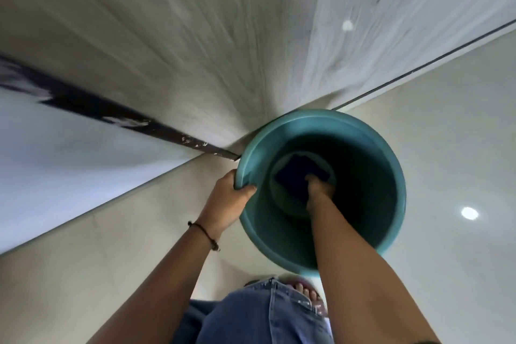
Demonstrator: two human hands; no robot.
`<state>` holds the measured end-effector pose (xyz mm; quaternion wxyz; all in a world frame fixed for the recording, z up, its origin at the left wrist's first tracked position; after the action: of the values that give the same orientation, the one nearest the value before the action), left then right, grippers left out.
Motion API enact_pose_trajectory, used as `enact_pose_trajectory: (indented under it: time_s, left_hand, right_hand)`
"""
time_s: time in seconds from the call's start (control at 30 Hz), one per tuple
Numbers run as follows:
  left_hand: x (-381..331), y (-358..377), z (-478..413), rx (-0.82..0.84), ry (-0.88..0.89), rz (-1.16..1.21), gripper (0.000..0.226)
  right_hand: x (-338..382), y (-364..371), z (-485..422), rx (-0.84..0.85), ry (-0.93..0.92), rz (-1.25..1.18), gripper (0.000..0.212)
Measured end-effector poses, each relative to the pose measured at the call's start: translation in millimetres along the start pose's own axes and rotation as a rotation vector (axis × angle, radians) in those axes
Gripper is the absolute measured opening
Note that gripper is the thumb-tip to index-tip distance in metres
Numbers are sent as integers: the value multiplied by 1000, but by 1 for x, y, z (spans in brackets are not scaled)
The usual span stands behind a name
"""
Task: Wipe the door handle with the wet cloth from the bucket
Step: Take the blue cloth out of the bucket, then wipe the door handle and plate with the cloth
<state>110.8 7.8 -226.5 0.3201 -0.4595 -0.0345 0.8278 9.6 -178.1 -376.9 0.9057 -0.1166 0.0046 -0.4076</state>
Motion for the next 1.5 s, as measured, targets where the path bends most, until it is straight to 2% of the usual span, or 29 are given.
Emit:
enact_pose_trajectory:
  time_s: [0.1,0.2,0.27,0.4,0.53,0.63,0.7,0.77,0.83,0.9,0.93,1.0,1.07,1.13,1.27,1.37,1.43,1.5]
  left_hand:
    - [-18,-6,27,-55,-92,138,10]
    - [-69,-24,79,-37,-110,88,38]
    - [-108,-41,121,-48,-118,69,48]
    - [-198,-75,217,-6,-119,415,32]
    - [-279,-124,322,71,-107,830,46]
    - [-319,-174,393,87,-21,925,43]
    - [-328,-216,436,2,43,928,35]
    - [-325,-250,465,-112,82,945,32]
    - [-315,-287,498,-241,122,1000,24]
    - [-294,-333,533,-414,145,1013,17]
    - [-278,-358,550,-515,146,1008,15]
    - [-247,-403,584,-675,172,1005,13]
    - [-226,-450,616,-774,244,853,9]
    - [-208,-497,647,-837,336,663,16]
    - [-179,-567,695,-875,480,458,28]
    - [-154,-624,720,-911,562,402,19]
    - [-144,-670,739,-1008,607,357,12]
    - [-134,-721,760,-1161,645,254,20]
  right_hand:
    - [16,-18,65,-25,-107,-40,42]
    - [21,-43,176,43,-216,-12,17]
    - [18,-59,260,169,-258,-35,21]
    - [4,-88,441,415,-277,-54,31]
    - [-17,-111,608,568,-341,78,50]
    - [-40,-115,695,630,-400,190,41]
    - [-60,-110,742,642,-463,285,34]
    - [-73,-99,769,576,-599,444,36]
    - [-95,-76,796,520,-751,633,48]
    - [-133,-40,826,513,-919,834,57]
    - [-156,-17,838,536,-967,912,55]
    - [-213,27,858,686,-881,980,40]
    - [-275,65,874,856,-632,895,28]
    - [-334,102,897,983,-483,765,36]
    - [-410,163,940,953,-519,681,23]
    - [-443,204,971,892,-590,664,20]
    - [-445,224,997,874,-700,644,15]
    - [-444,245,1028,870,-836,622,9]
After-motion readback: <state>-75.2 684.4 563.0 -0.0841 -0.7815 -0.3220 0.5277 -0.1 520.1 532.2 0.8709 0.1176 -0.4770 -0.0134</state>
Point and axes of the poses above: each hand's wrist, its own z-axis away from the middle knuckle, its own y-axis out of the palm, x = y × z, the point moved 10 cm from there along -z, towards the middle knuckle, and after that the axes turned 15 degrees about y, right-handed, at the moved point
